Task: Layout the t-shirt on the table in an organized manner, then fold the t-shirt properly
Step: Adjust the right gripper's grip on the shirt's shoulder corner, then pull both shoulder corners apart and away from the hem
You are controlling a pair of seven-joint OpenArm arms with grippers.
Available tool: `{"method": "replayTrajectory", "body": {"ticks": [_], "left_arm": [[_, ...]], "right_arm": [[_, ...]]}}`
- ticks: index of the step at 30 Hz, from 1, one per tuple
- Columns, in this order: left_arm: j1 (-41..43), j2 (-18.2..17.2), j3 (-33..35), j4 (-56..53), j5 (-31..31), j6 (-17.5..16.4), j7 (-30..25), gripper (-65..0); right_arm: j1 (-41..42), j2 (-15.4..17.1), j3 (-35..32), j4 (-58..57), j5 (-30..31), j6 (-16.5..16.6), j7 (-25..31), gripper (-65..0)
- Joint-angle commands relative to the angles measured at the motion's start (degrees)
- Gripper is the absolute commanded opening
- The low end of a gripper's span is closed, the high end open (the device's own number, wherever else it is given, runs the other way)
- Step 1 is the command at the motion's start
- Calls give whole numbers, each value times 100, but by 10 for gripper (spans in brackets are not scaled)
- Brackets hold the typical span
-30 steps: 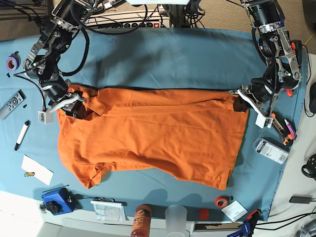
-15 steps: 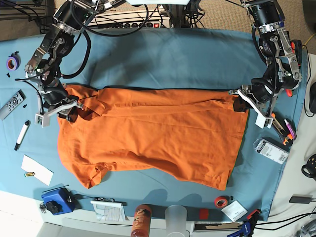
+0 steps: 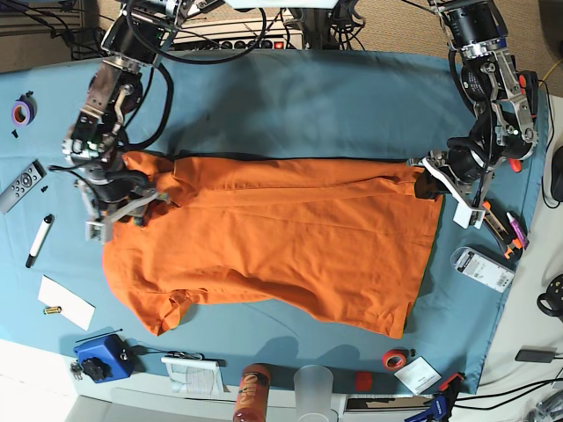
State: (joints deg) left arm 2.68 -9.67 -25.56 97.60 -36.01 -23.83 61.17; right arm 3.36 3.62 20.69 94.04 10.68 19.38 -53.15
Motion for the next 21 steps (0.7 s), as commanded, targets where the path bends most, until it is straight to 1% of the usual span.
{"method": "replayTrajectory", "body": {"ticks": [1, 4, 7, 8, 9, 11, 16, 18, 21], "left_arm": [[-79, -48, -9, 98, -85, -24, -122, -650], [-76, -50, -9, 98, -85, -22, -120, -650], [-79, -48, -9, 98, -87, -22, -122, -650], [-79, -48, -9, 98, -85, -22, -122, -650], [-79, -48, -9, 98, -85, -22, -122, -650], [-79, -50, -9, 98, -85, -22, -122, -650], [-79, -48, -9, 98, -129, -22, -125, -650], [-79, -48, -9, 98, -127, -22, -125, -650], [-76, -48, -9, 98, -127, -22, -122, -650]], "right_arm": [[151, 52, -22, -90, 15, -15, 118, -422], [339, 52, -39, -586, 17, -13, 114, -422], [444, 52, -39, -758, 20, -13, 79, -424], [444, 52, -39, -745, 39, -11, 61, -440], [444, 57, -39, -737, 39, -13, 20, -496], [444, 90, -39, -737, 35, -11, -160, -650], [439, 199, -39, -568, 39, 118, -332, -650], [424, 243, -33, -216, 48, 214, -463, -650], [376, 306, -22, 608, 402, 291, -776, -650]]}}
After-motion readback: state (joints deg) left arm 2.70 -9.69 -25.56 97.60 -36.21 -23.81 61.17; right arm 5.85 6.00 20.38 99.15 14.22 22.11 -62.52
